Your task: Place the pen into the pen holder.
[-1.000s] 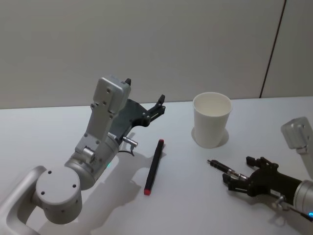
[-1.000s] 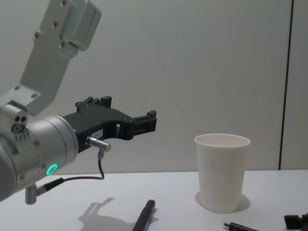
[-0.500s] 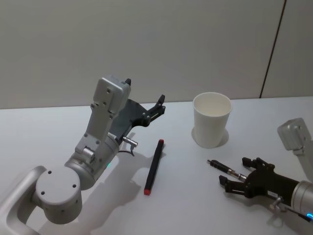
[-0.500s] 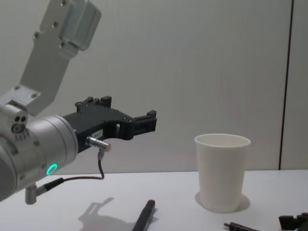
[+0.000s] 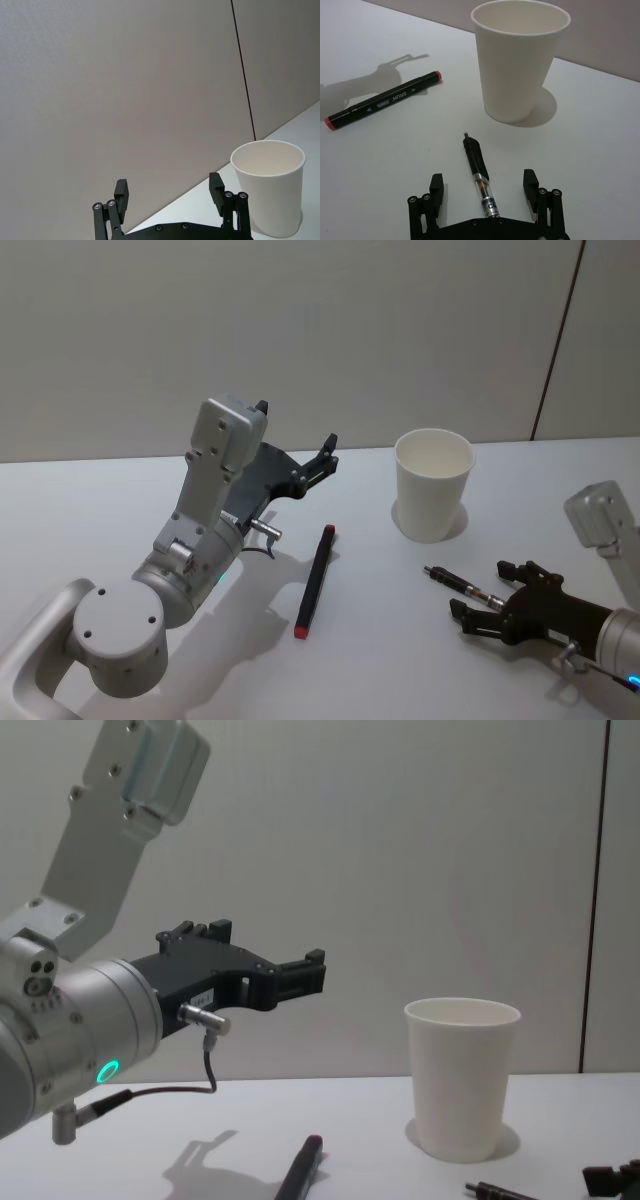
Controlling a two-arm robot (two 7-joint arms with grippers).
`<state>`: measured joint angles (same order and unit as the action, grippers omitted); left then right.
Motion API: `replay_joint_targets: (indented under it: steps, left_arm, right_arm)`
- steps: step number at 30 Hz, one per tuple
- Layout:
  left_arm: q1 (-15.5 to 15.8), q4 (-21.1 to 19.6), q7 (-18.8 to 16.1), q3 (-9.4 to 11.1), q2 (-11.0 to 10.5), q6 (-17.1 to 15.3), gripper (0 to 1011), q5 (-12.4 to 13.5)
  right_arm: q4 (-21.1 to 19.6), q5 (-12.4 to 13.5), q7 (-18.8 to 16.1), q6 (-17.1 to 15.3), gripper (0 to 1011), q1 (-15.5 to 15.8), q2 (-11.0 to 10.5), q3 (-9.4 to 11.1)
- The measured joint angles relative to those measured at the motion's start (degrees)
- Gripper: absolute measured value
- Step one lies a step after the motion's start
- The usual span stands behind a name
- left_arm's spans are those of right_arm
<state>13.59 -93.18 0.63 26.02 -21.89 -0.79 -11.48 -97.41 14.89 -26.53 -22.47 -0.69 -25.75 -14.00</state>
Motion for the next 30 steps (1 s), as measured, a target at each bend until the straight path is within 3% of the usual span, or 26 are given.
replay_joint_targets:
  steps: [30]
  left_arm:
    - [0.00, 0.00, 0.00, 0.00, 0.00, 0.00, 1001, 0.00]
  right_arm:
    - [0.00, -0.93, -0.70, -1.89, 1001, -0.65, -0.06, -0.67]
